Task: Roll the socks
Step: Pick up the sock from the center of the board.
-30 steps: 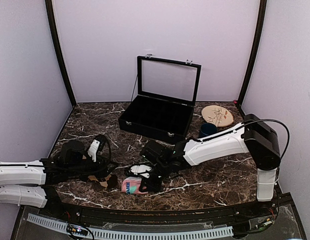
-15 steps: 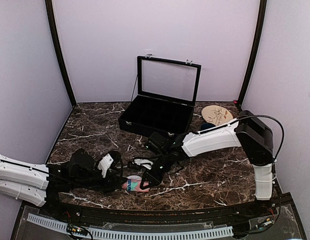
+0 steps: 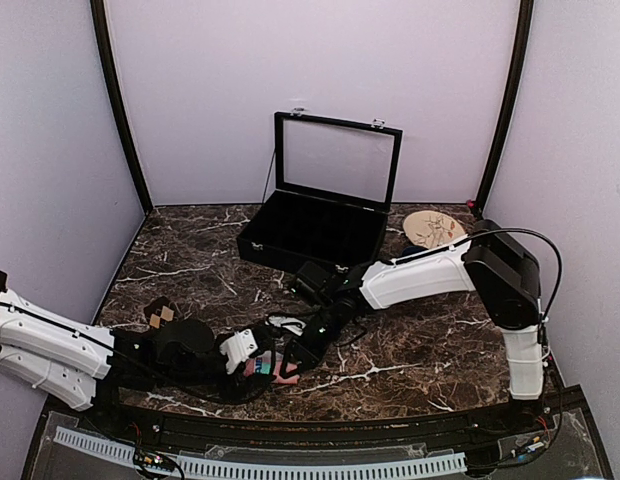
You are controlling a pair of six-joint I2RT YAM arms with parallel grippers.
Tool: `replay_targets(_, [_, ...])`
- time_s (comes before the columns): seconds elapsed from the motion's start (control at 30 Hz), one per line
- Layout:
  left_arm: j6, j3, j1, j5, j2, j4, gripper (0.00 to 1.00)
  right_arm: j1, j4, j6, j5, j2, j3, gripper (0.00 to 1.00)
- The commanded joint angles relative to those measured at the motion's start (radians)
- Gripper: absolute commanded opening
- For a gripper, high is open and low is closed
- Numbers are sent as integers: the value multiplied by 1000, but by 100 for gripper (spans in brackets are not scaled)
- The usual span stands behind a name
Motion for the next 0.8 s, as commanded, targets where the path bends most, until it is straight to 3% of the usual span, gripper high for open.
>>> replay_targets(0.0, [91,60,-31,-22,78,-43,59,-11,-66,13,3,37,8,0])
replay_targets(0.77, [176,148,-95,-199,323,-78,57,-36,-95,26,-130,58,18,0])
